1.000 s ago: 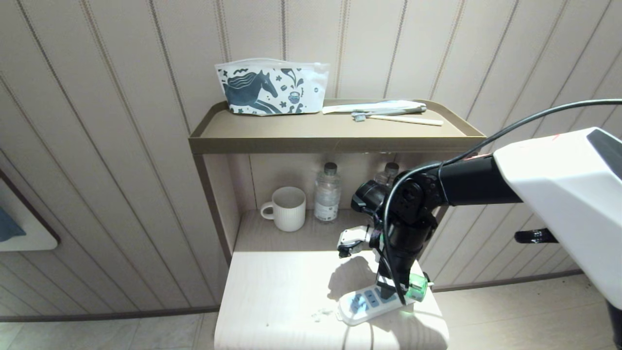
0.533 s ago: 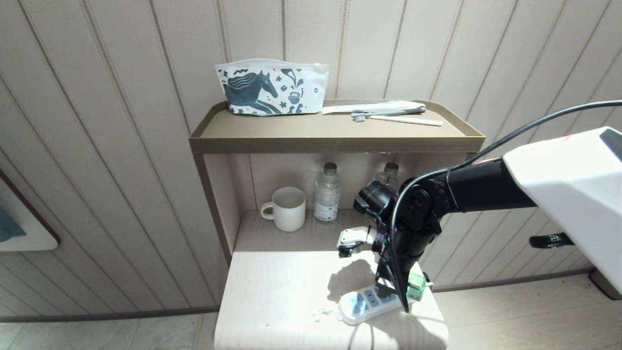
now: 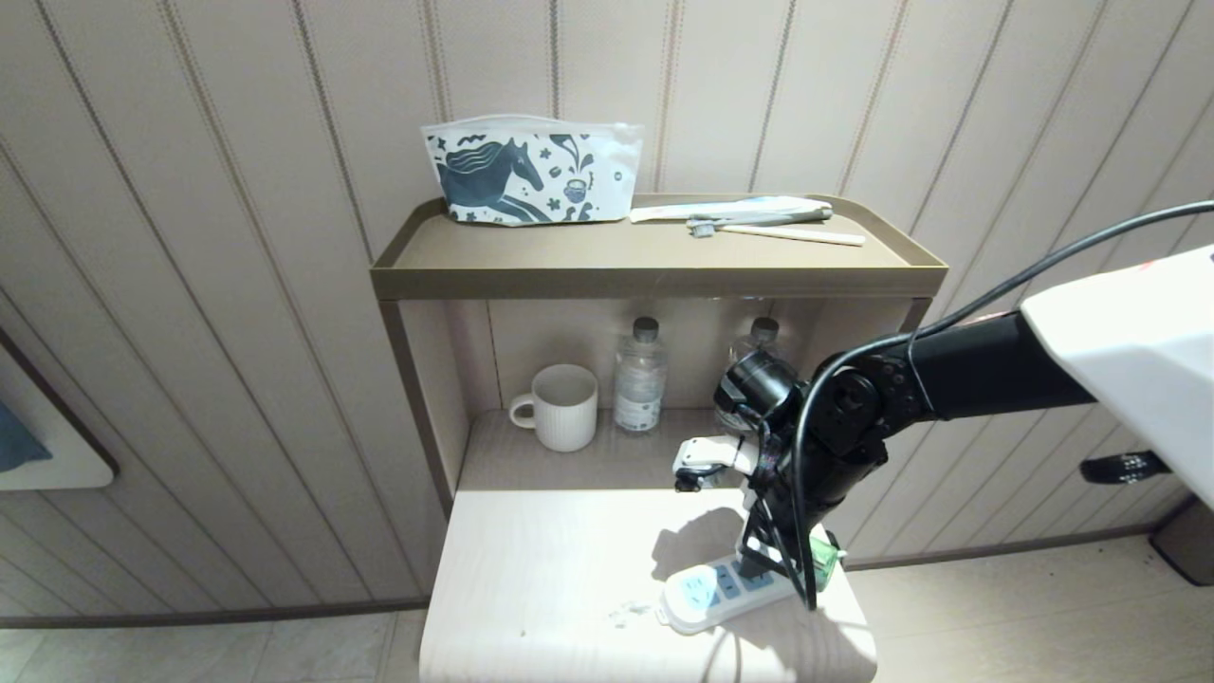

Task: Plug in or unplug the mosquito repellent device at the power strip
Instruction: Insert the plug into the socket

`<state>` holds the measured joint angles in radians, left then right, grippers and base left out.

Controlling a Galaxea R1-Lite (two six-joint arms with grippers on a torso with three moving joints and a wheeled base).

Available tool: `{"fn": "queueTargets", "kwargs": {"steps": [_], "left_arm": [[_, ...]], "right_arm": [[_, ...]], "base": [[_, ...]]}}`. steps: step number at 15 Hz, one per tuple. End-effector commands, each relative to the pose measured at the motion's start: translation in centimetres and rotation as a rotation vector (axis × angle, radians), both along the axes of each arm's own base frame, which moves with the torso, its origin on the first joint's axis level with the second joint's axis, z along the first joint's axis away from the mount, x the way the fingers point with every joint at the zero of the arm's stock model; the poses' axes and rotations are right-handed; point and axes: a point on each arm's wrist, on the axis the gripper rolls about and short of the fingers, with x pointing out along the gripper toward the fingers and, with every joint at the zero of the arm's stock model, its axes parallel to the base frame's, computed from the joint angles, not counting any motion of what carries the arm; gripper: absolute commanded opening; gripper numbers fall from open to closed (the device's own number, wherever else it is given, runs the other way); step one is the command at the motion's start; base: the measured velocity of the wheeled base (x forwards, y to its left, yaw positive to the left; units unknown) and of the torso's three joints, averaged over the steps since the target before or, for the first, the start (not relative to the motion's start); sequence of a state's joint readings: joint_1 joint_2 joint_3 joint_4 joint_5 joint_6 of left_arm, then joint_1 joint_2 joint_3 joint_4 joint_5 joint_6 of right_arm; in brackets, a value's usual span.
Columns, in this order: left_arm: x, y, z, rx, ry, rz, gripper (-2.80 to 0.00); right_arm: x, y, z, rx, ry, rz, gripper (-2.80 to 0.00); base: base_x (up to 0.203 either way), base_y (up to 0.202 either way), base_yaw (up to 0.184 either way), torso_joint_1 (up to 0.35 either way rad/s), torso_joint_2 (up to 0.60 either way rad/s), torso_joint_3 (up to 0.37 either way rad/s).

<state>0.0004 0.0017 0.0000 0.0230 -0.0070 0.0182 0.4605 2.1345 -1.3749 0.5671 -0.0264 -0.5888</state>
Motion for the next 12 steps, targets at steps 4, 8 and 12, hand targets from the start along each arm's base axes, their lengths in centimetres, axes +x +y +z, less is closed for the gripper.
{"fn": "queueTargets", "kwargs": {"steps": [4,8,12], "left_arm": [[0.0,0.0,0.0,0.0,0.0,0.001,-2.8],[0.0,0.0,0.0,0.0,0.0,0.001,-2.8],[0.0,0.0,0.0,0.0,0.0,0.0,-2.8]], "right_arm": [[-0.1,-0.9,-0.4,0.006,0.001,-0.017,-2.8],[0.0,-0.7,-1.3,0.025,-0.026,-0.012,-2.8],[0.2,-0.3,-1.8,0.019,-0.019,-0.012,-2.8]], "base": [[0.0,0.0,0.0,0.0,0.0,0.0],[0.0,0.0,0.0,0.0,0.0,0.0],[0.0,0.0,0.0,0.0,0.0,0.0]]}}
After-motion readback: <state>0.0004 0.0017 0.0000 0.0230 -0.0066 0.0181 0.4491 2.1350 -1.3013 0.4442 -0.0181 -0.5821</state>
